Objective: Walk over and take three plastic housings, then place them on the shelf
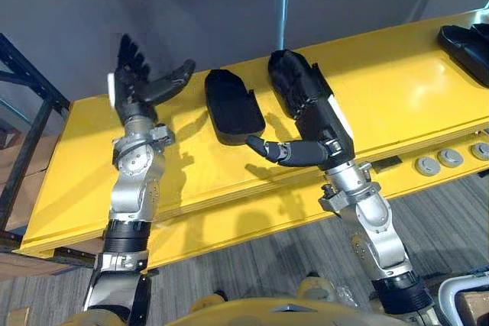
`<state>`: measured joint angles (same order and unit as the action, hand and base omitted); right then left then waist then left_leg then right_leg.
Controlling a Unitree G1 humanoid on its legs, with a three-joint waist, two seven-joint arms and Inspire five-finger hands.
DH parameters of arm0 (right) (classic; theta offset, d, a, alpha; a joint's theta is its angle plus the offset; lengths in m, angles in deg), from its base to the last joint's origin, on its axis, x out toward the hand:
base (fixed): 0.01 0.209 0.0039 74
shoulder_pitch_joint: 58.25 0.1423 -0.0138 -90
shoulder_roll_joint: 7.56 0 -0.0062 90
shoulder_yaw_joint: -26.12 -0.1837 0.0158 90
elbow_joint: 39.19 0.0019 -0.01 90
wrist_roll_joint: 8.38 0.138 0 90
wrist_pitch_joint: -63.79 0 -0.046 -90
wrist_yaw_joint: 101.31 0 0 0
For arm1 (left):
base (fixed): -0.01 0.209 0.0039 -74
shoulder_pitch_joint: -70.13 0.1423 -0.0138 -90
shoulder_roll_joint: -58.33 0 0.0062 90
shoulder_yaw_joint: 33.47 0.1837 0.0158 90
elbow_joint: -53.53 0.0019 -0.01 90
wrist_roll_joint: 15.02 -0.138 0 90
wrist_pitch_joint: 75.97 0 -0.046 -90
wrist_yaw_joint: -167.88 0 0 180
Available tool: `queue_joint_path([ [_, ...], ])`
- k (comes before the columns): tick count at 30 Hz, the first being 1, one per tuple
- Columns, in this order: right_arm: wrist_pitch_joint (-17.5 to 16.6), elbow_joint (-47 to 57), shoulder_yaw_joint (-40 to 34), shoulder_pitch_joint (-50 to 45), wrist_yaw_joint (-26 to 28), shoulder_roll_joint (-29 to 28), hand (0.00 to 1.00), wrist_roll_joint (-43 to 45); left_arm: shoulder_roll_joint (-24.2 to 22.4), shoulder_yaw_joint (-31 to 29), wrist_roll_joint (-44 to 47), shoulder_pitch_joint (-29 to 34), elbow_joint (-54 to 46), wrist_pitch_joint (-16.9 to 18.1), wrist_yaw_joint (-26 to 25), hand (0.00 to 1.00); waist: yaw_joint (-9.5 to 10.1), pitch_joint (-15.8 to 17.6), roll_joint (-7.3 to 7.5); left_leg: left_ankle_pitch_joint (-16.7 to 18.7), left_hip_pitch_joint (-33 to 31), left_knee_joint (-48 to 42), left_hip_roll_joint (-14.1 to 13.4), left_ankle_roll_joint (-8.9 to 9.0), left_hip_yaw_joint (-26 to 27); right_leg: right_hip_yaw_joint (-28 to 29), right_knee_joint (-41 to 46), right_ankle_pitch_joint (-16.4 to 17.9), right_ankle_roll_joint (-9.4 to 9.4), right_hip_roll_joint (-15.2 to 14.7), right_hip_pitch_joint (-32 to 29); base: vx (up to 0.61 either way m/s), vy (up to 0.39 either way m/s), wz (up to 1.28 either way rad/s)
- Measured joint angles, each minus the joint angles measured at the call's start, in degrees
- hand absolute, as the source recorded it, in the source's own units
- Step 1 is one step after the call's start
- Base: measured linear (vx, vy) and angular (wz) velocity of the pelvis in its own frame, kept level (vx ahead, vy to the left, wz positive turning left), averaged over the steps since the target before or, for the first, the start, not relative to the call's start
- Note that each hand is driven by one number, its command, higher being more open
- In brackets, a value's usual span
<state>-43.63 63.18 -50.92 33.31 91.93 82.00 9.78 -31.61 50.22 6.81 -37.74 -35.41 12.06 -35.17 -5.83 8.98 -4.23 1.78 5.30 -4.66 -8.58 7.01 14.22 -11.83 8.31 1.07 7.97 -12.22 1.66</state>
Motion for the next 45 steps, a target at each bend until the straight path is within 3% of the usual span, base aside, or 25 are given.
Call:
queue_joint_path([
  [2,0.6,-1.7,1.3,1.0,-0.8,0.0,1.0,-2.5,-0.4,-2.3,-2.1,1.7,2.0,-0.7,-3.3,1.0,0.83,-0.1,0.16,-0.2,-0.2,0.1,0.0,-0.02,-0.7,-0.7,-1.5,-0.7,-0.03,0.1,1.0,-0.02,0.003,0.14],
  [6,2.6,-3.2,3.6,1.4,-1.9,0.0,1.0,-7.5,-2.0,-5.3,-4.3,8.5,-0.4,0.2,-5.3,1.0,2.12,-1.4,1.47,-0.6,-0.9,0.5,0.0,0.12,-2.3,-2.6,-2.8,-1.0,-0.06,0.3,2.0,0.01,-0.009,0.24],
  [11,4.9,-3.3,3.9,-0.3,-2.9,-0.8,1.0,-8.2,-9.6,-5.0,-3.8,23.1,-15.9,7.2,-2.0,1.0,4.34,-2.3,2.95,-0.7,-0.9,0.9,0.1,0.18,-3.8,-3.8,-4.5,-1.1,-0.14,0.4,3.9,0.03,-0.004,0.2],
  [14,5.0,-6.7,3.7,-0.8,-5.9,-3.0,1.0,-8.3,-12.8,-2.7,-3.2,29.0,-23.1,12.1,1.0,1.0,5.16,-2.3,2.93,-0.7,-0.9,0.9,0.1,0.2,-4.4,-4.5,-4.9,-1.0,-0.3,0.5,4.8,-0.02,-0.01,0.1],
  [19,5.3,-9.2,2.7,1.8,-13.5,-4.6,1.0,-11.3,-14.2,-0.6,-3.2,30.5,-24.5,14.2,5.5,1.0,6.01,-2.4,2.9,-1.2,-1.0,1.5,-0.2,0.53,-5.3,-5.3,-5.6,-0.7,-0.68,0.9,5.4,-0.05,-0.02,0.08],
  [25,8.7,-10.0,-1.0,9.9,-20.5,-4.4,1.0,-13.5,-14.3,1.0,-1.9,32.3,-24.5,14.2,8.4,1.0,7.13,-2.5,3.11,-1.7,-1.7,1.8,-0.7,0.98,-6.0,-6.0,-6.5,-1.6,-0.55,1.7,5.4,0.01,-0.015,0.07],
  [27,11.6,-11.9,-2.3,13.2,-22.7,-4.3,1.0,-13.5,-14.3,0.9,-1.5,32.4,-24.5,14.1,9.3,1.0,7.6,-2.5,3.3,-2.0,-2.0,2.1,-0.9,1.07,-6.9,-6.9,-6.6,-1.7,-0.74,2.0,5.5,0.04,-0.011,0.17],
  [31,14.3,-14.1,-2.7,13.8,-23.3,-4.3,1.0,-13.6,-14.2,1.2,0.1,32.3,-24.5,14.1,11.1,1.0,8.77,-2.4,3.56,-2.1,-2.0,2.5,-0.8,1.08,-7.1,-6.9,-6.6,-1.7,-0.74,2.0,5.6,0.01,-0.001,0.04],
  [38,18.4,-20.5,-4.9,18.1,-22.6,-4.3,1.0,-14.4,-13.8,2.5,0.6,32.4,-24.4,14.1,12.9,1.0,8.8,-1.9,4.2,-3.9,-2.8,4.2,-0.7,1.05,-8.7,-8.5,-6.5,-1.6,-0.94,2.0,5.3,-0.04,-0.007,0.14],
  [45,19.8,-21.7,-5.9,20.1,-22.3,-4.2,1.0,-14.5,-13.8,2.9,3.1,32.6,-24.1,14.1,13.3,1.0,8.93,-1.2,4.21,-4.9,-3.5,4.8,-0.9,1.13,-9.1,-8.7,-6.3,-1.6,-0.97,2.3,4.3,-0.02,-0.005,0.03],
])
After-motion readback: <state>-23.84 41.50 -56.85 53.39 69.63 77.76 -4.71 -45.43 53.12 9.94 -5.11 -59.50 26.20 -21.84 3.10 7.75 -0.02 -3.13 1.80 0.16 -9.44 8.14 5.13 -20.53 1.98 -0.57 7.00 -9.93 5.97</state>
